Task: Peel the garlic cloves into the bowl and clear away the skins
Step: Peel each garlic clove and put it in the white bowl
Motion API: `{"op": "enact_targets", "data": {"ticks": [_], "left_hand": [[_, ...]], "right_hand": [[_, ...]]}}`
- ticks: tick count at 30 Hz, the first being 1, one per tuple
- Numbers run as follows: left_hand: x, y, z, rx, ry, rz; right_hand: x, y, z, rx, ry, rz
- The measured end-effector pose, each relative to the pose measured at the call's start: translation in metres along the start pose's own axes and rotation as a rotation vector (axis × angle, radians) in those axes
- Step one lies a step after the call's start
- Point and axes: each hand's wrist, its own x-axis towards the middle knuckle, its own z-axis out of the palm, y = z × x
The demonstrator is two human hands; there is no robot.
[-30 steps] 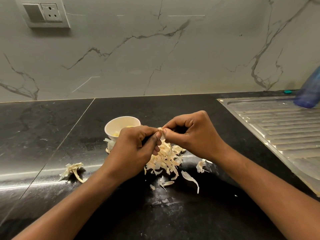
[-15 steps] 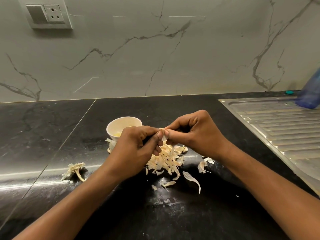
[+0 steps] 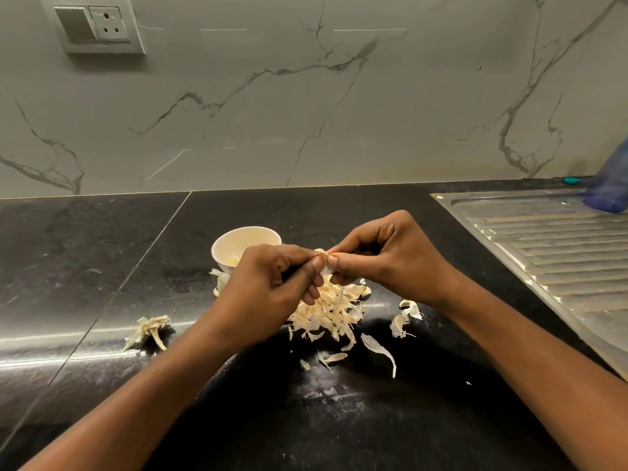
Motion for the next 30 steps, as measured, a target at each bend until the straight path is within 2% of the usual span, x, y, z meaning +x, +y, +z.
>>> {"op": "enact_targets", "data": {"ticks": [7, 14, 21, 30], "left_hand": [[0.0, 0.002, 0.001, 0.023, 0.017, 0.025], [-0.001, 0.003, 0.002, 0.035, -0.047, 0.043], [-0.002, 0.004, 0.001, 0.1, -0.041, 0.068], [0.0, 0.005, -0.004, 0.043, -0.068, 0.016]], "right_hand": [[-0.001, -0.001, 0.001, -0.018, 0.021, -0.018], [-0.001, -0.006, -0.014, 0.021, -0.122, 0.056], [-0.001, -0.008, -0.008, 0.003, -0.08, 0.033], [-0.001, -0.009, -0.002, 0.045, -0.012, 0.054]]}}
